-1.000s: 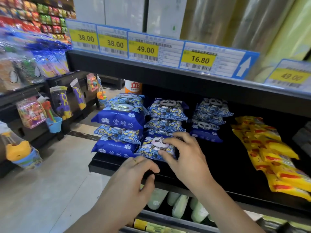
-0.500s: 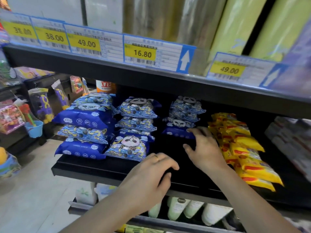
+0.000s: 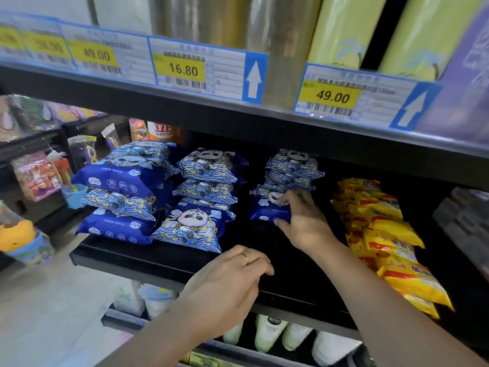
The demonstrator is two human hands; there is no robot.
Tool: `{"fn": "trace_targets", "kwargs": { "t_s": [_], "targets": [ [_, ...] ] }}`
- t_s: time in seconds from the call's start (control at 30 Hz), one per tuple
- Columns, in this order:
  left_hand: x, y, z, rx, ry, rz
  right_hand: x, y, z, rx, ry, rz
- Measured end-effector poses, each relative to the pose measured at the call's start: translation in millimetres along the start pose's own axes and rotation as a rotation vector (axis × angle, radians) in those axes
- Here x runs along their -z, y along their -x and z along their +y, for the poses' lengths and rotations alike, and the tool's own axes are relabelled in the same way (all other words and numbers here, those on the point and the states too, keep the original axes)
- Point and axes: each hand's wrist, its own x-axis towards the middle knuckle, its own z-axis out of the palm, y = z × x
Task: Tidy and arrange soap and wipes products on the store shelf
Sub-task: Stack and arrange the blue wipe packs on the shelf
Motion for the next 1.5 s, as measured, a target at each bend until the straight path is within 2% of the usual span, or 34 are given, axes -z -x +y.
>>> {"fn": "trace_targets", "kwargs": {
  "t_s": [0.2,0.33,0.5,0.6,0.67,0.87,1.07,1.33,1.5],
  "targets": [
    [3.7,1.5,7.4,0.087,0.062,0.061,14.0,30.2,-4.0,0.034,-0.039,0.075],
    [8.0,7.6,14.3,0.238,0.172,0.097,14.7,65.1,-8.5,0.069,-0.167,0.185],
    [29.5,17.4,14.0,0.539,0.524,0.171,15.8,106.4,-16.0,0.181,-0.289,0.277],
    [45.4,16.6,15.4,0.723,0.849,0.191,18.3,128.3,-24.0,0.236,-0.335,0.353],
    [50.9,17.2,15.0,0.789,0.921,0.205,21.6,138.9,-30.1,0.263,-0.373,0.384],
    [64.5,9.1,19.5,0.760,1.178,0.237,24.2,155.8,-52.3,0.425,-0.344,0.372],
    [72.7,19.3,15.4,0.727,1.254,0.297,26.5,154.4,-45.7,0.327,-0.504,0.138],
    [82.1,26.7,5.1,0.637,1.261,0.196,28.8,146.7,-55.4,0.312,-0.618,0.182],
    [84.7,29.6,-10.6,0.647,1.130,0.264,32.2,145.8,-59.0,0.268,-0.653,0.165]
  ]
}}
